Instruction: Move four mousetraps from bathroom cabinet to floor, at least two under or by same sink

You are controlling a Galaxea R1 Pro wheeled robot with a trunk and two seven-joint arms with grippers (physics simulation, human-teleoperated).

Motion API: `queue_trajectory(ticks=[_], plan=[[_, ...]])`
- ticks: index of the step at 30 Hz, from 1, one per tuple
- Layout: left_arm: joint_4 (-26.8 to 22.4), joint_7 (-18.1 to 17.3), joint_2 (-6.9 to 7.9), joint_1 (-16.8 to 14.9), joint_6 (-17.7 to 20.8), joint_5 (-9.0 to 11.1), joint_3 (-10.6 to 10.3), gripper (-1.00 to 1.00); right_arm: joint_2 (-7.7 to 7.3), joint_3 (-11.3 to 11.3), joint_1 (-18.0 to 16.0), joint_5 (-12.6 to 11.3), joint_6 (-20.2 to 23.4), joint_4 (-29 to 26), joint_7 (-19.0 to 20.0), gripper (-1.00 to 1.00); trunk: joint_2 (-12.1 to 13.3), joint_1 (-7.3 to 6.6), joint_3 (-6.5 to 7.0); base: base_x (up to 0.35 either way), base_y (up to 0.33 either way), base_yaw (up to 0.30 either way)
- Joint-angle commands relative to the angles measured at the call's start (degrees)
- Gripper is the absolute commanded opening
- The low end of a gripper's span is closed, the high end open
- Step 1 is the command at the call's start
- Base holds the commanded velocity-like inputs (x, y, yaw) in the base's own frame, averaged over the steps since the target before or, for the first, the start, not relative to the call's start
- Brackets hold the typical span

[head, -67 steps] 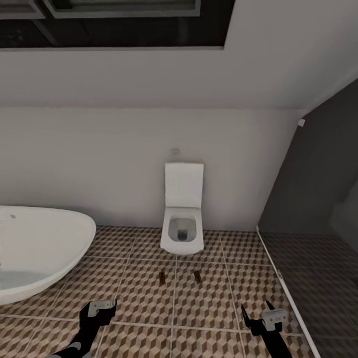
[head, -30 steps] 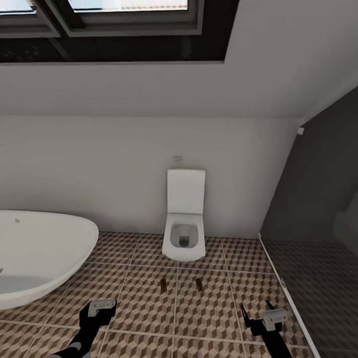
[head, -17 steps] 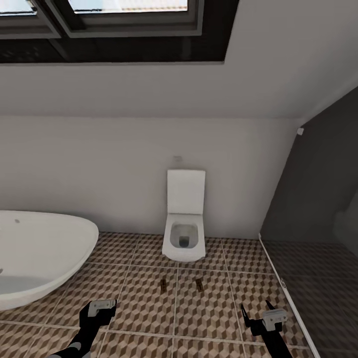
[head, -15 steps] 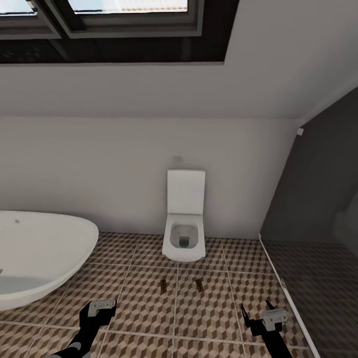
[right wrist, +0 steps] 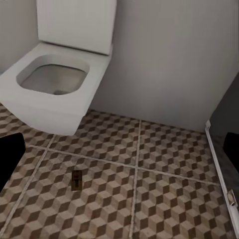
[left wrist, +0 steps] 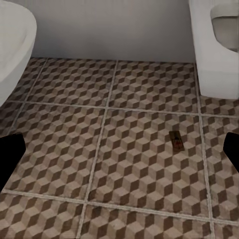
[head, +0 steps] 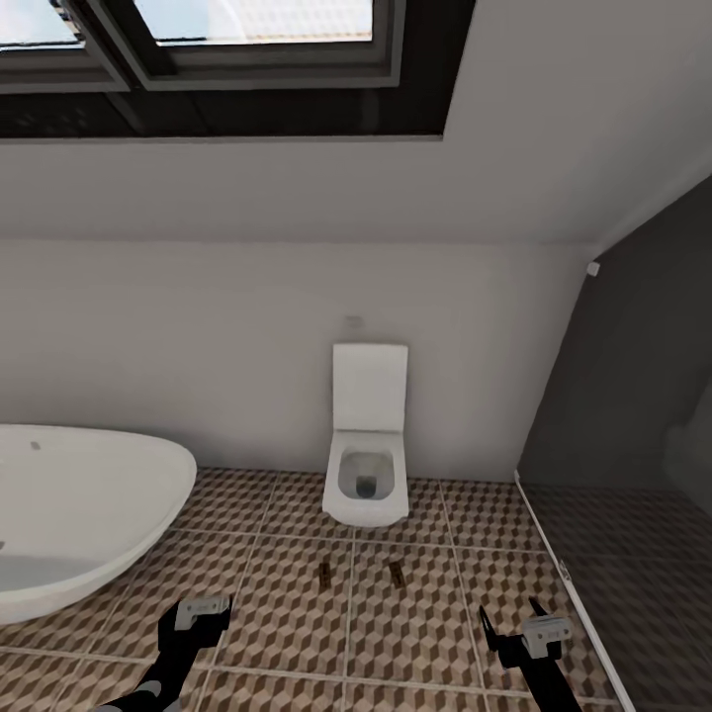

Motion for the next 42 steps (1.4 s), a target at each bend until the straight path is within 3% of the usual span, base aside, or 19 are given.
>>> queue_trajectory(ticks=[1,14,21,31,42], plan=[[0.2,-0.1,-0.03,-0.1,-0.3,0.4,-0.5,1.00,-0.02,0.4,-0.1,-0.3,-0.2,0.0,0.0,1.00,-0.1,0.04,-0.05,0.000,0.000,0.000],[0.2,-0.2,0.12,0.0,-0.5,0.4,-0.5,1.00,-0.46,0.4,-0.1,-0.3,-0.2,0.0,-2.7,1.00,-0.1,0.04,0.18,0.000,0.000,0.000],[0.2,-1.1,2.30,3.8,-0.9,0.4,-0.5,1.00,-1.06,0.4,0.5,-0.3,-0.2,0.1,-3.0,1.00,-0.1,0.04,0.18,0.000,0.000,0.000],[0.2,-4.8,6.33,10.2,-1.3,0.4,-0.5,1.00,-1.45,0.4,6.1,-0.3,-0.8,0.1,-2.8,1.00,-0.1,0.04,0.18,0.000,0.000,0.000],[0.3,-4.7,7.06,15.4,-1.1,0.5,-0.5,1.00,-0.43,0.4,11.9,-0.4,-0.7,0.3,-3.0,1.00,-0.1,0.04,0.18,0.000,0.000,0.000]])
